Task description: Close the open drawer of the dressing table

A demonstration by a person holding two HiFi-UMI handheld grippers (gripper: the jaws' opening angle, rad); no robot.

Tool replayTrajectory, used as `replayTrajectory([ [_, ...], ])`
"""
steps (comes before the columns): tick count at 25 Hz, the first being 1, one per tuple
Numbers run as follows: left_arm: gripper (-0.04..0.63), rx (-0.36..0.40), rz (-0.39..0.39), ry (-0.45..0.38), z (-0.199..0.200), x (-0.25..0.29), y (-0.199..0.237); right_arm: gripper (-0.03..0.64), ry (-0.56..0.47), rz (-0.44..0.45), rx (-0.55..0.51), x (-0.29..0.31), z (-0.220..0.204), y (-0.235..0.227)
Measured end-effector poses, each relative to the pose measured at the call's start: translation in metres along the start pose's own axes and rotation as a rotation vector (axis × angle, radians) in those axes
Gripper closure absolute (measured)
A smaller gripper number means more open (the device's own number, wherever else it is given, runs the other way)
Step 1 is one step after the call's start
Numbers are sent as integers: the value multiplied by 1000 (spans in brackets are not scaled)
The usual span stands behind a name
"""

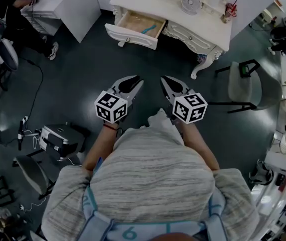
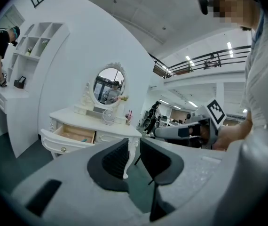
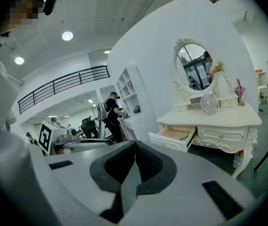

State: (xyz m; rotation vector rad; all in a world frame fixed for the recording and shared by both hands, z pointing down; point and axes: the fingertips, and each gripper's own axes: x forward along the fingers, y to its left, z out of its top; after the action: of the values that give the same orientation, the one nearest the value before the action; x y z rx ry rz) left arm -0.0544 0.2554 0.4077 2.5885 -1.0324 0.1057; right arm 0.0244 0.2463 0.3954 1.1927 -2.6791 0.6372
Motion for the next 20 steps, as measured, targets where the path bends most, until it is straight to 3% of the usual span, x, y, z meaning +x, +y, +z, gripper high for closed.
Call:
replayTrajectory([
  [6,508,-13,1,21,3,27,20,607,12,-6,3,25,10,-32],
  [20,508,-35,55,41,52,133,117,607,38,22,15,128,78,-138],
])
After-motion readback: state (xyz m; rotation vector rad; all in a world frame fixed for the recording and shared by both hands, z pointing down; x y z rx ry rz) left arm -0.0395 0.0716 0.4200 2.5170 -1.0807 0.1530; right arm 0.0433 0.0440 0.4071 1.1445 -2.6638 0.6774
